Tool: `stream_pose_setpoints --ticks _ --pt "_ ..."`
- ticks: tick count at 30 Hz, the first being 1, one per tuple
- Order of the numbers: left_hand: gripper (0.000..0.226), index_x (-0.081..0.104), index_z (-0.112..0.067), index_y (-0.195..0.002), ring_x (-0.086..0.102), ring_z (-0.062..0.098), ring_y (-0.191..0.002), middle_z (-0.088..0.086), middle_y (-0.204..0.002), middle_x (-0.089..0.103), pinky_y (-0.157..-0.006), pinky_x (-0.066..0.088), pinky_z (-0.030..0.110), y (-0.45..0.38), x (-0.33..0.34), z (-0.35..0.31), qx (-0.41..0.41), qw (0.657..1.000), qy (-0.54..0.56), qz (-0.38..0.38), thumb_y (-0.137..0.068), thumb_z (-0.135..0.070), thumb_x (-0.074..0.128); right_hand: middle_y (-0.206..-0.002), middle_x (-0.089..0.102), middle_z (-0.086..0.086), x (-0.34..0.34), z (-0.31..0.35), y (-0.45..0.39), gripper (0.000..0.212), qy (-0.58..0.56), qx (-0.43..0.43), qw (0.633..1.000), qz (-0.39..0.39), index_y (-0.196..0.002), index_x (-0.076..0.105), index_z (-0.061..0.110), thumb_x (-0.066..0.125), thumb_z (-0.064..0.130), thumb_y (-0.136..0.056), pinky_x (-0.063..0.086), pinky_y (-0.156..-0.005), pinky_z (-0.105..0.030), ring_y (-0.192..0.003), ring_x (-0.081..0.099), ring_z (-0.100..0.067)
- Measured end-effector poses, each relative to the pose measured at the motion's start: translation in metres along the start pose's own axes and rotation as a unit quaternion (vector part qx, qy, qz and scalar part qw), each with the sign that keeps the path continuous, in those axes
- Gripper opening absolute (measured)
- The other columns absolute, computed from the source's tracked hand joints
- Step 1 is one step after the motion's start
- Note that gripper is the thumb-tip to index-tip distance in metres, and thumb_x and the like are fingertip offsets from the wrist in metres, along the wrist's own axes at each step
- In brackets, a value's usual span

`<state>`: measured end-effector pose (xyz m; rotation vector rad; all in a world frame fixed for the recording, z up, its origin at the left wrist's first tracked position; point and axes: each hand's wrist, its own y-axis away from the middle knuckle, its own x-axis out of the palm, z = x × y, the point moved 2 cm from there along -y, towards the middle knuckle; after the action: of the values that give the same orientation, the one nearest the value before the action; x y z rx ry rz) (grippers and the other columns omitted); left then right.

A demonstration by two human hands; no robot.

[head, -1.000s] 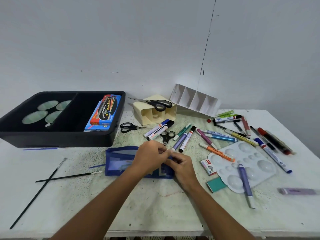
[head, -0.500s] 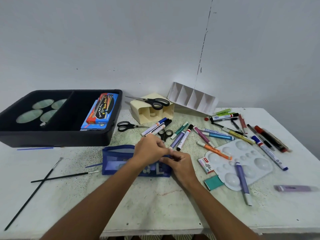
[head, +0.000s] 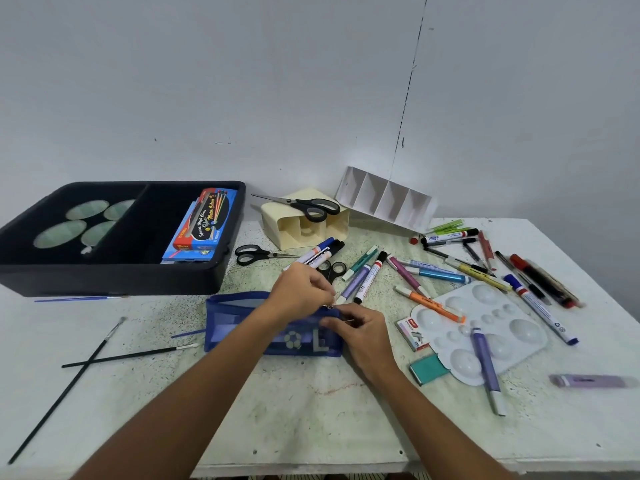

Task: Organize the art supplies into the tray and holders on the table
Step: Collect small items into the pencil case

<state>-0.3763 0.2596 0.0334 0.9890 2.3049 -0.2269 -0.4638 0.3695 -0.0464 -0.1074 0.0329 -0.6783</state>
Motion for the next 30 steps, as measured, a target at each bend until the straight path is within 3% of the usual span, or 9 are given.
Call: stream_pose_setpoints --ticks 2,5,9,12,15,20,22,26,30 --pt "0.018 0.073 -0.017 -0.067 0.056 -0.007 -0.050 -0.018 -0.049 0.061 -0.049 0.039 0.008 0.000 -0.003 -0.001 0.003 0.999 -0.005 0.036 -0.076 -0.002 0.073 -0.085 0.072 -0.011 -0.001 0.000 0.001 0.014 0.026 -0.012 1.000 0.001 -0.087 0.077 0.005 0.080 0.007 -0.074 0.056 -0.075 -0.049 -0.080 0.066 -0.031" --pt "0.013 0.072 -0.014 -0.072 0.048 -0.005 -0.042 -0.017 -0.043 0.056 -0.045 0.035 0.008 0.000 -0.006 -0.001 0.004 0.998 0.001 0.059 -0.076 -0.001 0.073 -0.083 0.071 -0.009 -0.002 0.001 0.001 0.013 0.046 -0.022 0.999 0.001 -0.085 0.077 0.006 0.081 0.008 -0.073 0.055 -0.073 -0.046 -0.079 0.065 -0.028" --pt "0.015 0.073 -0.012 -0.093 0.051 0.002 -0.048 -0.010 -0.054 0.062 -0.052 0.040 0.014 0.002 -0.009 0.002 0.016 0.996 0.015 0.090 -0.081 -0.002 0.070 -0.080 0.071 -0.005 -0.003 0.004 0.002 0.011 0.077 -0.036 0.996 0.003 -0.084 0.077 0.008 0.081 0.009 -0.073 0.054 -0.071 -0.040 -0.075 0.063 -0.019" --pt "0.009 0.074 -0.010 -0.087 0.049 -0.002 -0.047 -0.013 -0.050 0.059 -0.052 0.039 0.013 0.004 -0.009 0.005 0.035 0.994 0.005 0.104 -0.082 -0.003 0.071 -0.081 0.070 -0.004 -0.003 0.006 0.003 0.012 0.094 -0.048 0.994 0.004 -0.085 0.077 0.009 0.081 0.009 -0.073 0.054 -0.070 -0.037 -0.074 0.062 -0.015" --pt "0.009 0.073 -0.006 -0.086 0.056 0.009 -0.062 0.004 -0.069 0.065 -0.064 0.047 0.024 0.006 -0.009 0.008 0.037 0.993 0.013 0.110 -0.078 -0.008 0.078 -0.082 0.070 -0.006 -0.003 0.007 0.004 0.013 0.102 -0.056 0.993 0.011 -0.086 0.077 0.012 0.081 0.010 -0.074 0.054 -0.071 -0.036 -0.075 0.062 -0.015" --pt "0.009 0.071 -0.007 -0.077 0.056 -0.006 -0.054 -0.012 -0.059 0.065 -0.054 0.042 0.009 0.006 -0.011 0.008 0.047 0.989 -0.012 0.142 -0.080 -0.011 0.077 -0.081 0.070 -0.006 -0.003 0.010 0.005 0.012 0.113 -0.059 0.992 0.021 -0.084 0.077 0.015 0.080 0.009 -0.074 0.053 -0.070 -0.036 -0.075 0.061 -0.016" --pt "0.011 0.072 -0.008 -0.079 0.058 -0.007 -0.061 -0.008 -0.069 0.069 -0.058 0.045 0.010 0.005 -0.013 0.008 0.052 0.984 -0.041 0.163 -0.083 -0.018 0.076 -0.081 0.070 -0.005 -0.003 0.011 0.005 0.013 0.114 -0.054 0.992 0.028 -0.083 0.076 0.018 0.080 0.009 -0.075 0.054 -0.070 -0.035 -0.076 0.062 -0.016" --pt "0.014 0.069 -0.015 -0.082 0.062 0.020 -0.084 0.008 -0.092 0.070 -0.078 0.050 0.033 0.004 -0.016 0.011 0.079 0.973 -0.093 0.197 -0.081 -0.026 0.077 -0.081 0.070 -0.006 -0.005 0.013 0.006 0.011 0.113 -0.047 0.992 0.044 -0.084 0.077 0.015 0.079 0.007 -0.076 0.052 -0.068 -0.035 -0.077 0.062 -0.021" --pt "0.024 0.064 -0.026 -0.079 0.059 0.002 -0.083 -0.005 -0.087 0.067 -0.069 0.047 0.014 0.007 -0.015 0.013 0.141 0.969 -0.094 0.178 -0.071 -0.017 0.084 -0.083 0.070 -0.013 -0.008 0.016 0.004 0.013 0.081 -0.025 0.994 0.072 -0.089 0.077 0.004 0.079 0.007 -0.076 0.053 -0.068 -0.039 -0.079 0.063 -0.031"
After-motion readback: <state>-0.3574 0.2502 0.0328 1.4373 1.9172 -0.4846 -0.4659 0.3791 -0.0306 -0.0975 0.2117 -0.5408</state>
